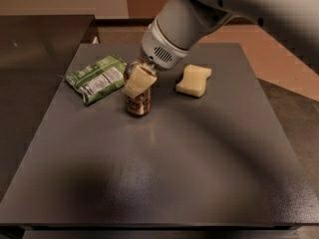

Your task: Move orange can near green jalapeno chip bag

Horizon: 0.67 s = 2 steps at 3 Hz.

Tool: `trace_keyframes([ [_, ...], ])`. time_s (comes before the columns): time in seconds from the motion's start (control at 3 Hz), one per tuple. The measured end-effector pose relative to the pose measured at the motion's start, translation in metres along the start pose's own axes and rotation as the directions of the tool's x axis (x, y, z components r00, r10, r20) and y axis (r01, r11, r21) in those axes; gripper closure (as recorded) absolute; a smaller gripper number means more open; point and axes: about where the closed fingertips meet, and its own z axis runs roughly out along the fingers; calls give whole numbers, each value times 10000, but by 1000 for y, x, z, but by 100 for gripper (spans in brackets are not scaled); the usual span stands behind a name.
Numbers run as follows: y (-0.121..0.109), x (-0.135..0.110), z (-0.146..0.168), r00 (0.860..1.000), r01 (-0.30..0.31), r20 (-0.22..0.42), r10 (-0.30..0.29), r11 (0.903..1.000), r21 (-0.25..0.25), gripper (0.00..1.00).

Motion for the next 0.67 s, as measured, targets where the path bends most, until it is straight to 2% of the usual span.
trace_keyframes([
  [0.67,-35,-18,14,9990,-446,-35,447,9989,141,100],
])
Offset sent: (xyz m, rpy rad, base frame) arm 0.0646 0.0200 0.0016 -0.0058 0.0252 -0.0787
